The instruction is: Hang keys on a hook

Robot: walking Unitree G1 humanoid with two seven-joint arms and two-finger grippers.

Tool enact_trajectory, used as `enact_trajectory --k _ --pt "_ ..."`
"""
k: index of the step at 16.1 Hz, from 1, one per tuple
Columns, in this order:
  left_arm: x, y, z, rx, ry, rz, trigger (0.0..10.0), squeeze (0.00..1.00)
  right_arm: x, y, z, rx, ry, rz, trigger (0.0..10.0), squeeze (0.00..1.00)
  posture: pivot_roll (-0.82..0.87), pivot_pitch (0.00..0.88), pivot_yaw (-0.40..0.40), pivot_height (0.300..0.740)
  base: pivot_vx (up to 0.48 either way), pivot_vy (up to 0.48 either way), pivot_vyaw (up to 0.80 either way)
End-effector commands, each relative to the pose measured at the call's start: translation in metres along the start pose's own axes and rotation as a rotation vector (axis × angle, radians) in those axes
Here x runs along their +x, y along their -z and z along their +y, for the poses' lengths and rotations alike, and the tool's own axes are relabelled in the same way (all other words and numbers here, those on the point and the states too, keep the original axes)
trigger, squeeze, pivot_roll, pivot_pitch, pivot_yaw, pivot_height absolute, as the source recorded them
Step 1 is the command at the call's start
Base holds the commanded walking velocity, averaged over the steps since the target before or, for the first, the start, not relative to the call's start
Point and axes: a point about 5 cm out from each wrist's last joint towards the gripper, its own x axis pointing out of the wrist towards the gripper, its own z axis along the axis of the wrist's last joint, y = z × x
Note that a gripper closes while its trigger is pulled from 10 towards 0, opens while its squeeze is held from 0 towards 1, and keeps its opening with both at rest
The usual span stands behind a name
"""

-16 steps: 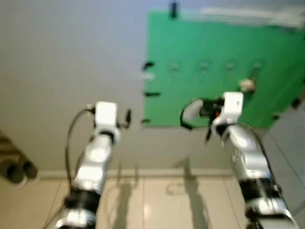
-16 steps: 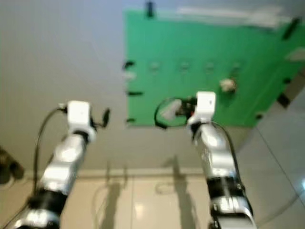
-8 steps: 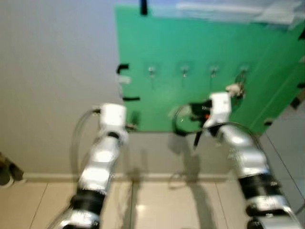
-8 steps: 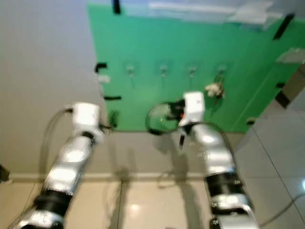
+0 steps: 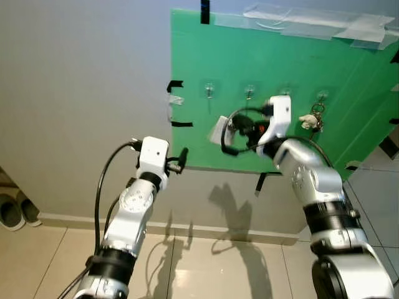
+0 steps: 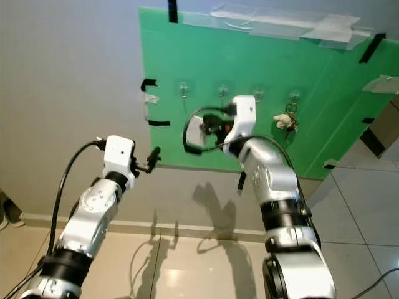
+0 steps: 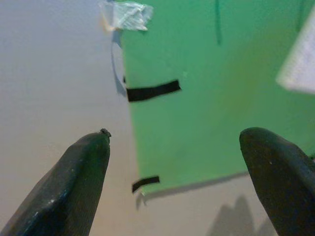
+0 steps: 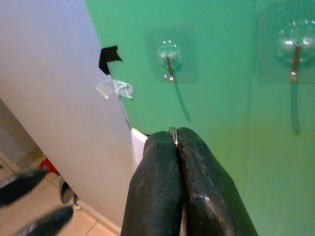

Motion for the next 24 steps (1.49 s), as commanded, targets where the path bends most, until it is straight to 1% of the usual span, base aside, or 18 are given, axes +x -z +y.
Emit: enact_trajectory --k 1,3,4,6,7,9,13,16,19,21,24 --pt "-0.003 -0.002 -0.007 -0.008 0.044 -0.004 10.0 0.00 0.004 -0.004 -0.005 0.017 0.019 -0.013 10.0 0.00 0.01 0.000 -0.046 0.740 0.000 0.000 0.00" --pt "-0.013 0.010 -0.015 -0.033 0.120 0.046 10.0 0.00 0.011 -0.013 -0.004 0.025 0.018 -0.035 10.0 0.00 0.03 0.000 -0.054 0.740 0.000 0.000 0.00" --pt "-0.017 0.014 -0.017 -0.032 0.134 0.063 10.0 0.00 0.013 -0.017 -0.003 0.033 0.012 -0.043 10.0 0.00 0.03 0.000 -0.056 0.740 0.000 0.000 0.00" --pt "-0.022 0.018 -0.017 -0.030 0.145 0.084 10.0 0.00 0.016 -0.022 -0.006 0.076 0.013 -0.059 10.0 0.00 0.04 0.000 -0.060 0.740 0.000 0.000 0.00" --pt "-0.025 0.019 -0.017 -0.032 0.148 0.089 10.0 0.00 0.017 -0.027 -0.009 0.136 0.017 -0.080 10.0 0.00 0.05 0.000 -0.064 0.740 0.000 0.000 0.00" --pt "-0.026 0.018 -0.016 -0.039 0.150 0.094 10.0 0.00 0.018 -0.032 -0.013 0.158 0.027 -0.091 10.0 0.00 0.04 0.000 -0.069 0.740 0.000 0.000 0.00" --pt "-0.027 0.019 -0.021 -0.049 0.165 0.108 10.0 0.00 0.017 -0.034 -0.021 0.208 0.068 -0.100 10.0 0.00 0.03 0.000 -0.072 0.740 0.000 0.000 0.00" --pt "-0.027 0.019 -0.022 -0.052 0.172 0.111 10.0 0.00 0.015 -0.035 -0.024 0.221 0.077 -0.105 10.0 0.00 0.03 0.000 -0.070 0.740 0.000 0.000 0.00" --pt "-0.026 0.018 -0.024 -0.054 0.180 0.116 10.0 0.00 0.011 -0.041 -0.031 0.237 0.117 -0.137 10.0 0.00 0.02 0.000 -0.066 0.740 0.000 0.000 0.00" --pt "-0.026 0.019 -0.025 -0.053 0.186 0.118 10.0 0.00 0.009 -0.041 -0.039 0.272 0.162 -0.149 10.0 0.00 0.02 0.000 -0.065 0.740 0.000 0.000 0.00" --pt "-0.025 0.018 -0.025 -0.050 0.189 0.121 10.0 0.00 0.008 -0.043 -0.044 0.329 0.214 -0.168 10.0 0.00 0.02 0.000 -0.065 0.740 0.000 0.000 0.00"
